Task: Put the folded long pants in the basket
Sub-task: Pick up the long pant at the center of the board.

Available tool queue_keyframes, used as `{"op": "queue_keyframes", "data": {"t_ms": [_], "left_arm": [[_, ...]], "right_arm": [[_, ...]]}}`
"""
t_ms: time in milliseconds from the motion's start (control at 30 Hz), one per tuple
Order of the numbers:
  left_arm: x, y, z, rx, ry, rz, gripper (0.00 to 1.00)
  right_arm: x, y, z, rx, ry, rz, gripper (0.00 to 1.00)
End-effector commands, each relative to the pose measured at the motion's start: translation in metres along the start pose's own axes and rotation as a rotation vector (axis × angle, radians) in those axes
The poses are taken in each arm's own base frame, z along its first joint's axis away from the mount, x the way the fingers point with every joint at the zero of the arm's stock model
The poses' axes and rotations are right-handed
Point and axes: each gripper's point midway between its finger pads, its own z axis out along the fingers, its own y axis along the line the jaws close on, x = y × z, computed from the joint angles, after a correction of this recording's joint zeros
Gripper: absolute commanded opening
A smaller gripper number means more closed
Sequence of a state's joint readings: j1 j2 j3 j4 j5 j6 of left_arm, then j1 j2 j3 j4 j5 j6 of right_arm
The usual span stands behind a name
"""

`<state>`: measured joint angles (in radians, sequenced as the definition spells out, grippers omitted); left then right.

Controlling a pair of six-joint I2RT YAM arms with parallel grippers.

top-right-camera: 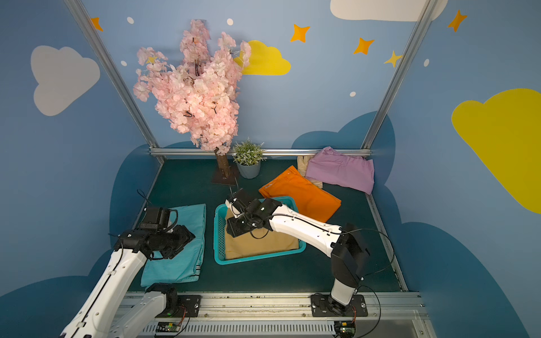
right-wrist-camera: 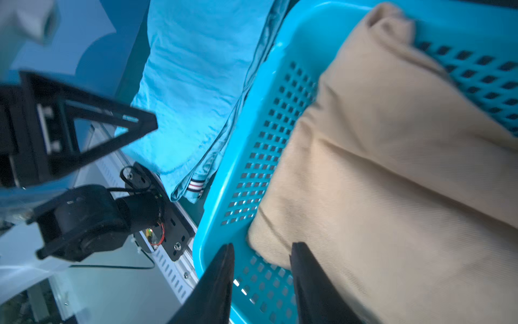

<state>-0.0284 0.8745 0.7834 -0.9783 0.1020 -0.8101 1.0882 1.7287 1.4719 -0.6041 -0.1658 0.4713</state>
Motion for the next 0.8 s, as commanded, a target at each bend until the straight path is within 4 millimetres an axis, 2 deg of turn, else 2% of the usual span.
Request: {"op": "queue_keyframes", "data": {"t_ms": [0, 133, 233, 300, 400, 500, 533, 633, 733, 767], "left_arm": [[-0.016, 0.008, -0.013, 0.013, -0.090, -0.044, 0.63], [-0.037, 0.019, -0.023, 0.020, -0.123, -0.141, 0.63], [-0.054, 0.027, -0.024, 0.036, -0.100, -0.220, 0.63], [-0.068, 0.029, -0.026, 0.106, -0.097, -0.273, 0.63], [-0.088, 0.046, -0.027, 0.134, -0.119, -0.351, 0.63], [-0.095, 0.049, -0.026, 0.141, -0.108, -0.370, 0.62], [-0.096, 0.050, -0.025, 0.142, -0.115, -0.369, 0.62], [-0.099, 0.053, -0.025, 0.148, -0.143, -0.385, 0.62], [-0.101, 0.056, -0.028, 0.145, -0.163, -0.387, 0.62], [-0.101, 0.056, -0.029, 0.144, -0.168, -0.386, 0.62]], "right_arm": [[0.007, 0.033, 0.006, 0.003, -0.006, -0.198, 0.40], [0.034, 0.072, 0.023, -0.022, -0.003, -0.469, 0.42], [0.044, 0.090, 0.035, -0.064, -0.018, -0.601, 0.43], [0.049, 0.100, 0.045, -0.122, -0.030, -0.686, 0.45], [0.054, 0.110, 0.062, -0.162, -0.046, -0.818, 0.50], [0.063, 0.118, 0.081, -0.206, -0.009, -0.933, 0.54], [0.067, 0.118, 0.089, -0.230, 0.010, -0.968, 0.60], [0.086, 0.114, 0.115, -0.263, 0.033, -1.162, 0.60], [0.094, 0.121, 0.123, -0.308, -0.049, -1.269, 0.63], [0.093, 0.123, 0.123, -0.326, -0.090, -1.280, 0.70]]}}
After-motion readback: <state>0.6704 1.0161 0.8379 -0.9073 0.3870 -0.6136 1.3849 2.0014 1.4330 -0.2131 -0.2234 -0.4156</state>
